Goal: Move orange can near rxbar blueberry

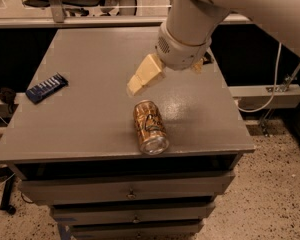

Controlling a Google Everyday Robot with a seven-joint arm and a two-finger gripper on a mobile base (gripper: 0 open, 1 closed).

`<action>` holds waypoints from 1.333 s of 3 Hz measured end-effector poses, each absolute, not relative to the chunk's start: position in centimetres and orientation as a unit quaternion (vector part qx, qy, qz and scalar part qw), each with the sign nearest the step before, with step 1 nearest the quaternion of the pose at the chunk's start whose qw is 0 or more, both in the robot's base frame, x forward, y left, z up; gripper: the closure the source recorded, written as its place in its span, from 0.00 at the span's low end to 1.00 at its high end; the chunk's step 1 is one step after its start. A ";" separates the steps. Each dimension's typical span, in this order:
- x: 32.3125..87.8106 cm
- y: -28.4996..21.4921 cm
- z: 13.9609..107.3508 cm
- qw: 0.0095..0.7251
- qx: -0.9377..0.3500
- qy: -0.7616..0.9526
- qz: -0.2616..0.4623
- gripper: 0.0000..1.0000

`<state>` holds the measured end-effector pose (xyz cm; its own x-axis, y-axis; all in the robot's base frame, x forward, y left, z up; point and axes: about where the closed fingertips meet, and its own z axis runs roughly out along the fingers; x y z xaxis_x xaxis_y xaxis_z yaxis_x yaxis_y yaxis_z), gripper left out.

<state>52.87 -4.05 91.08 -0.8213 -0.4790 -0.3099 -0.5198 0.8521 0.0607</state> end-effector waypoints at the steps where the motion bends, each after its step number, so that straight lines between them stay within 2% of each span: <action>1: 52.3 -1.6 89.4 0.117 -0.220 0.967 0.048 0.00; 4: 48.0 1.9 85.5 0.047 -0.138 0.989 0.013 0.00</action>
Offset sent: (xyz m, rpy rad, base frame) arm -0.0374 0.0537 -0.0499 -0.1413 0.1826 -0.3426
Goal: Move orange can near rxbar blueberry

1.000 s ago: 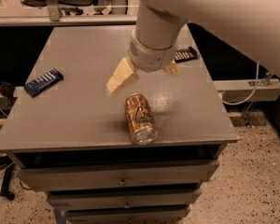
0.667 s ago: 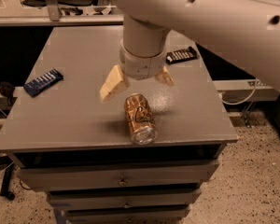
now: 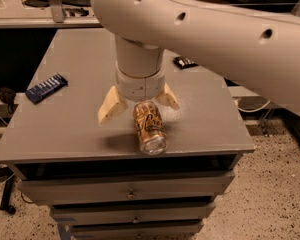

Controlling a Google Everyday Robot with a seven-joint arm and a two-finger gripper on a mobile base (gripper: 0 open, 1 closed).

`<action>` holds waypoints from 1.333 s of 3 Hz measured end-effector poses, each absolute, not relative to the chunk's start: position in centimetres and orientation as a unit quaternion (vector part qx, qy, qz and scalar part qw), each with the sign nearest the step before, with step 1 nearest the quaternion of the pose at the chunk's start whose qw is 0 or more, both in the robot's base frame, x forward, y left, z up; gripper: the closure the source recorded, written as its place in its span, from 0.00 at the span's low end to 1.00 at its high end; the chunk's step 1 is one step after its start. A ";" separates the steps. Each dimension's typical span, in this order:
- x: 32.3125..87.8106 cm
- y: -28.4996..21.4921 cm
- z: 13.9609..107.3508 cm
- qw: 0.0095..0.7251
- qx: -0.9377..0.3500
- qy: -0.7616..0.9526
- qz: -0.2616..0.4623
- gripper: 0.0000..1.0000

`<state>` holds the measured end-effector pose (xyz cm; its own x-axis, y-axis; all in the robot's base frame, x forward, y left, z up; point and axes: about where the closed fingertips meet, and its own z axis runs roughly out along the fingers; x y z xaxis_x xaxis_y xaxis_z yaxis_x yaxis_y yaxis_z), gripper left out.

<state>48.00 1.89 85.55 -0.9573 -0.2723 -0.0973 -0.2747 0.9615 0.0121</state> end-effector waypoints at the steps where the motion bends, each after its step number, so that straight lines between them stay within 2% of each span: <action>1: 47.4 1.9 84.7 0.043 -0.136 0.990 0.011 0.00; 2: 47.4 1.3 84.3 0.048 -0.134 0.990 0.013 0.13; 4: 47.6 0.0 84.5 0.071 -0.133 0.989 0.007 0.61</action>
Offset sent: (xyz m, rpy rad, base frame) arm -0.0060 -0.0154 -0.0184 0.0109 -0.0100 -0.0181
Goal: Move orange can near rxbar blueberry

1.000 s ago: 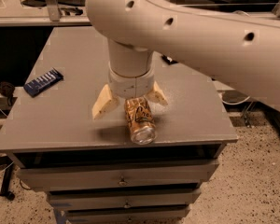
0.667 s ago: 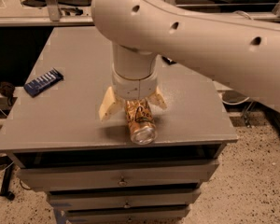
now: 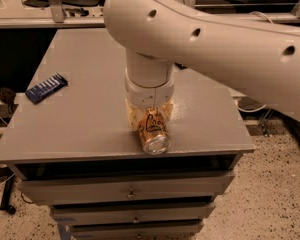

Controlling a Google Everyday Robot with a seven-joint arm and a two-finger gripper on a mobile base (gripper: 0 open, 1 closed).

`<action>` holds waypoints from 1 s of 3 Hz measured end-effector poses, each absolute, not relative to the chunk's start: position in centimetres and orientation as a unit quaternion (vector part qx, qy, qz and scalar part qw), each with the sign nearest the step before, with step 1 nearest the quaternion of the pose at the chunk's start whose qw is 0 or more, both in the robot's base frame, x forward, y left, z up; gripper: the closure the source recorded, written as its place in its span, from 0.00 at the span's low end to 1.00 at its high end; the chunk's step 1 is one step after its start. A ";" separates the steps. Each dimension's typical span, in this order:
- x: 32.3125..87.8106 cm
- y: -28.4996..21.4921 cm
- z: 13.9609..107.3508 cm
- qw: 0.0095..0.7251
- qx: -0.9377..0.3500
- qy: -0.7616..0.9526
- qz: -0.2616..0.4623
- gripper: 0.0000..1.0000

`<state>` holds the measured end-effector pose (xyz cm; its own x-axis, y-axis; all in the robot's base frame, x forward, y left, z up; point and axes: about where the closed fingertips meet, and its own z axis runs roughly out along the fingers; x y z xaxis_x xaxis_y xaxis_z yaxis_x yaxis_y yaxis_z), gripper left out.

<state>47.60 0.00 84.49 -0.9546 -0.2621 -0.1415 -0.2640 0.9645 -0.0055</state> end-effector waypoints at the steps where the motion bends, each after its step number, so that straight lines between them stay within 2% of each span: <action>1: 48.5 0.0 85.6 0.103 -0.158 0.982 0.001 0.84; 2: 50.4 0.2 87.2 0.144 -0.192 0.971 0.008 1.00; 3: 53.2 1.1 89.8 0.210 -0.259 0.943 0.020 1.00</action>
Offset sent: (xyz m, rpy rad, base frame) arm 0.0631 0.0132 0.0558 0.0538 -0.2950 0.3329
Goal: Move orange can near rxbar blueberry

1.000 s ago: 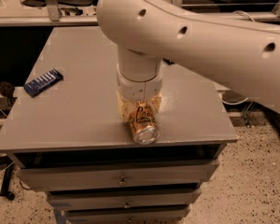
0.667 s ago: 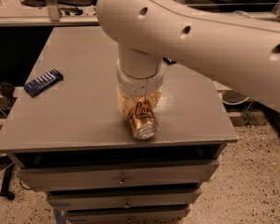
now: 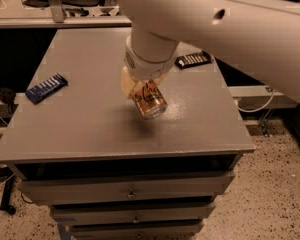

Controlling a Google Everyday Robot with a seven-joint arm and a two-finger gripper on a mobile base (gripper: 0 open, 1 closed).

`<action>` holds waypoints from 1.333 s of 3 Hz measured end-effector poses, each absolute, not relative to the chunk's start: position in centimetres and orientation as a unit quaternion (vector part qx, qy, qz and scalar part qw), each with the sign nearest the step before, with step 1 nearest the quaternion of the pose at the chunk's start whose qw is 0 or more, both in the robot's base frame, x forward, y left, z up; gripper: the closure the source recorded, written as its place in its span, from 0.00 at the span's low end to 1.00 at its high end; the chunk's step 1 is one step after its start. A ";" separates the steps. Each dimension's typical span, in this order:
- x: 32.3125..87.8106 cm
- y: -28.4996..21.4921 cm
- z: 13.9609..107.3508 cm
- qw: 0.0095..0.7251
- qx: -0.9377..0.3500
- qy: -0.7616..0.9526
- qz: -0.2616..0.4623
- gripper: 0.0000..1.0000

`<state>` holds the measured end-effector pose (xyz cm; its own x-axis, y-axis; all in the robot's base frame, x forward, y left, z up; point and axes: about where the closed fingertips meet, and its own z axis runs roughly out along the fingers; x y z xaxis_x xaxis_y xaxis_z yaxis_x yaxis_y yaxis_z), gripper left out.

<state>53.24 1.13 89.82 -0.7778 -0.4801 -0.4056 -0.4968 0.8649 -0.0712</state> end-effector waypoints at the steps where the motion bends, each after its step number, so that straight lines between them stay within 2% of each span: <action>1: 55.5 1.8 92.6 0.283 -0.316 0.905 0.040 1.00; 3: 56.5 -0.8 92.6 0.384 -0.330 0.852 0.130 1.00; 4: 58.1 -0.3 92.8 0.444 -0.307 0.819 0.194 1.00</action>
Offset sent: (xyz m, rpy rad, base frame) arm 0.0455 0.0066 0.0698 0.3260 -0.5054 0.4404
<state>58.05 -0.25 92.83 -0.4175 -0.3313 -0.8461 -0.6759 0.7356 0.0454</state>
